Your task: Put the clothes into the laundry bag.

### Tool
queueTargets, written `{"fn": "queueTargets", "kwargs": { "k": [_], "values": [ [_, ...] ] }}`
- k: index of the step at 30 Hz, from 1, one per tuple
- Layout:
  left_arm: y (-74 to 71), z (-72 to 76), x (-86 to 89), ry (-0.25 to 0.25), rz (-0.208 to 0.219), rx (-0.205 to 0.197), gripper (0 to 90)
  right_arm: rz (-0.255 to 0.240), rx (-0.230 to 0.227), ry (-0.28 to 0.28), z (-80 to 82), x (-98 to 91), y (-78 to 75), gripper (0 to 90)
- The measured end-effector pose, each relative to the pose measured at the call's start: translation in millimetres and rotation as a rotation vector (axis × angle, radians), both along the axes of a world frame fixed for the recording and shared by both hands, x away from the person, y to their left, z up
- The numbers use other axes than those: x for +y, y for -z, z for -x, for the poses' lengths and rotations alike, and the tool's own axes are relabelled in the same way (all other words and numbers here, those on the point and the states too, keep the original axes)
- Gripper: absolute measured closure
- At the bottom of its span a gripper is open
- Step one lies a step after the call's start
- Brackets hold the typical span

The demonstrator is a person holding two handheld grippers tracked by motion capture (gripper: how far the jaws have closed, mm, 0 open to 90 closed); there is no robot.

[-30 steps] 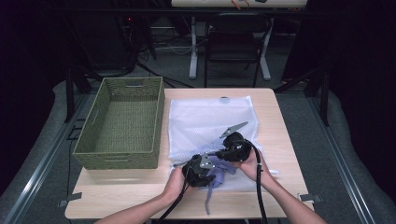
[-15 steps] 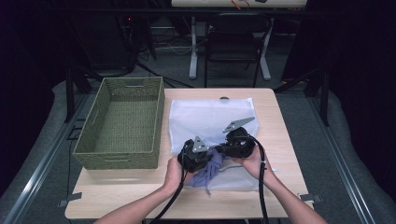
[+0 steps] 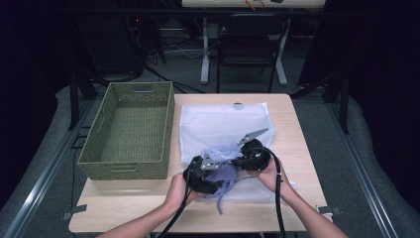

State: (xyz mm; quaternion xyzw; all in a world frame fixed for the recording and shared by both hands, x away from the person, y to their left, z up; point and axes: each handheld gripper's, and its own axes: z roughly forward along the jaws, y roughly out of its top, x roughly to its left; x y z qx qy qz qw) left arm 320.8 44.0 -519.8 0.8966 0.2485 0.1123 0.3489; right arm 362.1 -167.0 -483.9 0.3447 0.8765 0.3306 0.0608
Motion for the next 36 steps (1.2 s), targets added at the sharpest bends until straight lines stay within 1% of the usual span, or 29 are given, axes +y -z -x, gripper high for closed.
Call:
{"fn": "queueTargets", "kwargs": {
  "k": [1,2,5,6,8,12,14,16,17,18,19,21,23,24,25,26,27,29,32,33,34,35,36],
  "values": [
    [-1.2,0.6,1.8,-0.001,0.0,-0.003,38.2,0.001,-0.002,0.003,0.3,-0.3,-0.5,87.4],
    [-1.0,0.0,2.2,-0.007,0.009,0.002,37.7,0.002,-0.001,-0.001,0.0,-0.8,-1.0,87.3],
    [6.9,-2.6,-5.0,0.006,-0.011,0.019,37.0,-0.004,-0.002,0.008,-0.7,-0.1,-0.8,87.3],
    [11.0,-3.5,-8.9,0.019,-0.026,0.02,36.7,-0.001,0.0,0.005,-0.7,0.1,-0.6,87.3],
    [18.5,-5.9,-15.3,0.027,-0.05,0.02,35.2,0.0,0.001,0.003,-0.6,0.2,0.1,87.3],
    [29.8,-12.5,-20.9,0.031,-0.09,0.047,38.2,0.006,0.012,0.004,-1.2,-0.1,3.0,87.3],
    [33.7,-11.7,-22.2,0.024,-0.102,0.032,40.5,0.007,0.014,-0.002,-1.2,0.5,4.4,87.3],
    [35.7,-10.9,-21.7,0.013,-0.107,0.015,47.9,0.009,0.015,0.003,-0.7,1.8,5.6,87.3],
    [36.4,-11.5,-20.5,0.014,-0.112,0.011,52.7,0.016,0.018,-0.007,-1.2,1.8,5.5,87.3],
    [37.6,-12.3,-19.2,0.009,-0.108,0.006,56.1,0.021,0.019,-0.013,-1.4,2.0,5.8,87.3],
    [38.2,-13.7,-18.1,0.017,-0.113,-0.002,61.6,0.022,0.018,-0.012,-1.2,2.5,6.1,87.3],
    [37.1,-16.6,-16.8,0.027,-0.116,0.002,68.2,0.021,0.017,-0.011,-0.7,3.3,6.0,87.3],
    [34.9,-18.0,-15.8,0.027,-0.111,-0.005,75.1,0.021,0.016,-0.015,-0.3,3.6,5.2,87.3],
    [33.3,-18.6,-14.6,0.023,-0.102,-0.007,77.8,0.016,0.011,-0.008,0.3,3.9,5.0,87.3],
    [31.0,-19.2,-13.8,0.014,-0.088,-0.008,79.9,0.02,0.01,-0.012,0.3,3.4,3.8,87.3],
    [27.4,-19.9,-12.7,0.011,-0.077,-0.016,81.2,0.012,0.008,-0.007,0.9,3.6,2.4,87.3],
    [23.5,-20.4,-12.2,-0.001,-0.053,-0.022,82.0,0.005,0.003,-0.006,1.1,3.2,0.2,87.3],
    [13.5,-21.4,-10.7,-0.019,-0.016,-0.047,82.6,-0.01,-0.012,-0.006,2.4,2.5,-5.5,87.3],
    [0.0,-22.2,-9.3,-0.054,0.057,-0.09,82.7,-0.041,-0.039,-0.002,4.9,1.1,-15.1,87.3],
    [-2.8,-22.6,-9.7,-0.063,0.071,-0.097,82.7,-0.051,-0.045,0.002,5.7,0.6,-18.3,87.3],
    [-2.7,-23.5,-12.0,-0.069,0.076,-0.102,82.6,-0.063,-0.052,0.001,6.2,0.2,-20.5,87.3],
    [-0.8,-24.9,-14.0,-0.073,0.064,-0.094,82.3,-0.062,-0.054,-0.001,6.6,0.1,-22.1,87.3],
    [4.5,-26.6,-16.6,-0.082,0.057,-0.089,81.6,-0.061,-0.052,-0.001,6.8,0.2,-21.9,87.3]
  ]
}}
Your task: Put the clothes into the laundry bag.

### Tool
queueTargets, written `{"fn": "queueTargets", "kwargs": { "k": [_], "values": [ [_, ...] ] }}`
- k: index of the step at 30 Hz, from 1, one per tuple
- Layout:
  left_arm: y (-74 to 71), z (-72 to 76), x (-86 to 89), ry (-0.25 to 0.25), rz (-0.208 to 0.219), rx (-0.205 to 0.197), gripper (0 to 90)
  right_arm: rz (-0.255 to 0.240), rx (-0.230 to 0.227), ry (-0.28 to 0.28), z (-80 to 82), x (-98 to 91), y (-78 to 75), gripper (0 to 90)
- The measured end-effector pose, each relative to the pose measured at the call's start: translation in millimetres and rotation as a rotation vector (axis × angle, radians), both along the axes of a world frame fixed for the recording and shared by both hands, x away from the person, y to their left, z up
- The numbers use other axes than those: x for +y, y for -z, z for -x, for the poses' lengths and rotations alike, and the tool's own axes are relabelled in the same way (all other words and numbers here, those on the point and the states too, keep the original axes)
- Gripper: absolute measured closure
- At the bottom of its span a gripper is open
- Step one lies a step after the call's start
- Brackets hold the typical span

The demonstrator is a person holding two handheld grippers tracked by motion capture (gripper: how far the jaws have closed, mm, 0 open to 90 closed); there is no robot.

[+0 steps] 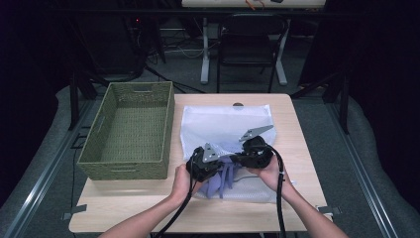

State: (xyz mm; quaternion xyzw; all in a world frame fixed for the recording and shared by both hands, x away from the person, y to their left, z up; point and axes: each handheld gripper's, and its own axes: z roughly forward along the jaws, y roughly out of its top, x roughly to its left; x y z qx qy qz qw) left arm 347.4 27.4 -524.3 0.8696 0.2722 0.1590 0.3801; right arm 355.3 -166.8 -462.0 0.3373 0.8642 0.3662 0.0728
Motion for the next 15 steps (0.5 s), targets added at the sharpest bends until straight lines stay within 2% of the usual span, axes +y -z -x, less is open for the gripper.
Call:
{"fn": "queueTargets", "kwargs": {
  "k": [3,5,7,11,13,15],
  "values": [
    [17.9,-3.2,-3.9,0.0,-0.049,0.048,76.8,0.016,0.023,0.005,-2.0,1.0,8.9,87.3],
    [22.1,-3.0,-4.3,0.015,-0.069,0.063,71.7,0.039,0.048,0.002,-4.4,0.7,17.0,87.3],
    [20.3,-1.4,-4.6,0.025,-0.071,0.068,66.1,0.056,0.063,-0.002,-5.9,0.7,22.9,87.3],
    [13.3,2.2,0.4,0.027,-0.076,0.088,49.4,0.064,0.072,-0.006,-8.0,-0.3,26.2,87.3],
    [8.9,6.6,5.4,0.036,-0.073,0.099,44.5,0.067,0.072,-0.006,-7.9,-0.5,26.1,87.3],
    [3.8,12.7,11.7,0.046,-0.077,0.092,41.8,0.065,0.069,-0.006,-7.7,-1.2,26.0,87.3]
  ]
}}
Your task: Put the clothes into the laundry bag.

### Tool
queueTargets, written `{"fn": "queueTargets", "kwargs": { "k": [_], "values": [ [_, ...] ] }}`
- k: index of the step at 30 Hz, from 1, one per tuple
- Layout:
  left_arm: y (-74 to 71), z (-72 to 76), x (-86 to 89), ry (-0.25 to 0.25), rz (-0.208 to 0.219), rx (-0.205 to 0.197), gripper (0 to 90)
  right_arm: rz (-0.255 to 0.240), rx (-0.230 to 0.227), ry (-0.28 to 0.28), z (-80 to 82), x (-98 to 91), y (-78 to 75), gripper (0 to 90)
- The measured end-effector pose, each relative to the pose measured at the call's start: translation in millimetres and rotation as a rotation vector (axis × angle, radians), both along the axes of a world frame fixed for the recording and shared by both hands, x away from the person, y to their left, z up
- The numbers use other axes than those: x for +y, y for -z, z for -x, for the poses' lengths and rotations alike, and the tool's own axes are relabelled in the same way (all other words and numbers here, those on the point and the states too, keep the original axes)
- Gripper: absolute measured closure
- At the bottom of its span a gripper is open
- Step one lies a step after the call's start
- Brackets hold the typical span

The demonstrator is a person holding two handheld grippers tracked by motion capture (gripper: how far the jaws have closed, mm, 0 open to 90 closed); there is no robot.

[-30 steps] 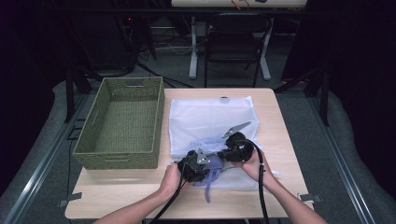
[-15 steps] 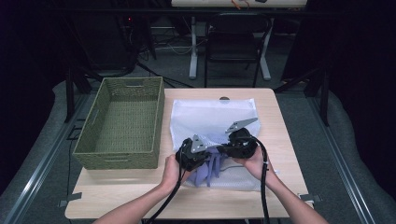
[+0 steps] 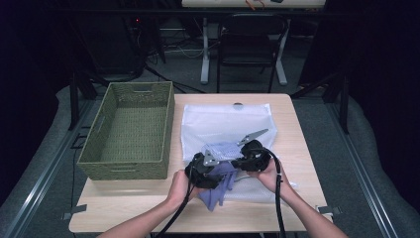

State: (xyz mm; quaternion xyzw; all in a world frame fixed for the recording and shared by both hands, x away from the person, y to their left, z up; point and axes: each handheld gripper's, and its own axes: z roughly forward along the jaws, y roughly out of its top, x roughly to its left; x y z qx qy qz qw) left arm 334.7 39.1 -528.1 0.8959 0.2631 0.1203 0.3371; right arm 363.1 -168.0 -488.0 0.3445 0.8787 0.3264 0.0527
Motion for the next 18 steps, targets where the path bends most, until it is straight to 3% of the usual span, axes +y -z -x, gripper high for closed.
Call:
{"fn": "queueTargets", "kwargs": {
  "k": [4,6,8,11,13,18],
  "values": [
    [-7.0,9.7,13.2,0.003,0.001,0.007,39.1,0.002,-0.002,0.005,0.3,-0.5,-0.7,87.3],
    [-3.5,10.5,14.7,0.001,-0.011,0.019,38.5,0.001,-0.003,0.003,0.4,0.3,-0.5,87.2],
    [5.0,9.5,11.8,0.009,-0.042,0.052,38.5,0.005,0.001,0.001,0.4,1.0,-0.3,87.3],
    [19.5,8.7,5.1,0.03,-0.121,0.055,40.4,0.008,0.005,-0.006,-0.2,0.8,0.9,87.3],
    [27.8,7.2,2.8,0.036,-0.142,0.072,46.9,0.009,0.011,-0.002,-0.2,1.0,2.5,87.2],
    [33.0,5.6,0.3,0.053,-0.133,0.041,74.5,0.016,0.015,-0.005,0.3,2.5,4.1,87.2]
  ]
}}
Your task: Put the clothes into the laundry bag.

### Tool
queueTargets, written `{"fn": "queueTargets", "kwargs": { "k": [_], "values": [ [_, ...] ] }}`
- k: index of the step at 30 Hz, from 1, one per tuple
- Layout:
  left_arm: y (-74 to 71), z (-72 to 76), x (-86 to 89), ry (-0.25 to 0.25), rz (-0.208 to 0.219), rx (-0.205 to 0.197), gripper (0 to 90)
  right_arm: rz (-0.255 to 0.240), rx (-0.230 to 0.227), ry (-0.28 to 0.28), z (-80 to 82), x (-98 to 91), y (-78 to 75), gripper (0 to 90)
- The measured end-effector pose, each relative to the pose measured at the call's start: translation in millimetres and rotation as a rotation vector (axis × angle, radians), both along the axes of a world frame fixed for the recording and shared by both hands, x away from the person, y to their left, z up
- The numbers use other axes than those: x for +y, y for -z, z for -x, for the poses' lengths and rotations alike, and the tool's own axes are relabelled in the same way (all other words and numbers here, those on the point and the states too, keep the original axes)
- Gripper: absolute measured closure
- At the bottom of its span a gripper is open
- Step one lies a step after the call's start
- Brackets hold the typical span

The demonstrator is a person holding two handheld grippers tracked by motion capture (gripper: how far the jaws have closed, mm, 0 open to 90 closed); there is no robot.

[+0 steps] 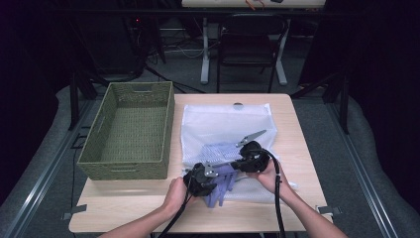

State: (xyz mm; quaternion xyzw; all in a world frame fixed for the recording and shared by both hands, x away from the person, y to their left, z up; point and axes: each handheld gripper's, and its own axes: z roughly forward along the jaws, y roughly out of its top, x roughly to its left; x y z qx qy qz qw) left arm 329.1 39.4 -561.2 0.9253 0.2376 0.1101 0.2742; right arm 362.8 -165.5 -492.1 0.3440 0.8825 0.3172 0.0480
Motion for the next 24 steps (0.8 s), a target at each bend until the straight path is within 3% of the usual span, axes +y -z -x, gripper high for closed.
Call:
{"fn": "queueTargets", "kwargs": {
  "k": [3,5,11,14,16,20,24],
  "values": [
    [-0.6,-2.1,0.4,-0.015,0.028,-0.013,86.6,0.0,-0.002,-0.004,1.0,1.2,-1.4,87.3],
    [-4.2,-3.2,-0.5,-0.022,0.045,-0.038,87.8,-0.003,-0.008,-0.012,1.6,2.1,-3.4,87.3],
    [-22.7,-8.8,-10.0,-0.08,0.151,-0.153,88.1,-0.038,-0.042,-0.008,5.5,3.8,-16.8,87.3],
    [-22.8,-13.1,-16.7,-0.106,0.159,-0.181,88.0,-0.048,-0.056,-0.002,6.5,2.3,-21.8,87.3],
    [-15.6,-15.8,-19.7,-0.114,0.137,-0.175,87.3,-0.047,-0.047,0.003,5.6,0.7,-19.6,87.3],
    [-4.5,-17.8,-18.2,-0.106,0.097,-0.125,80.3,-0.011,-0.002,0.003,1.0,-1.3,-4.8,87.3],
    [-14.9,-9.9,-13.5,-0.106,0.108,-0.106,58.8,-0.006,0.005,0.005,-0.8,-1.3,-1.5,87.3]
  ]
}}
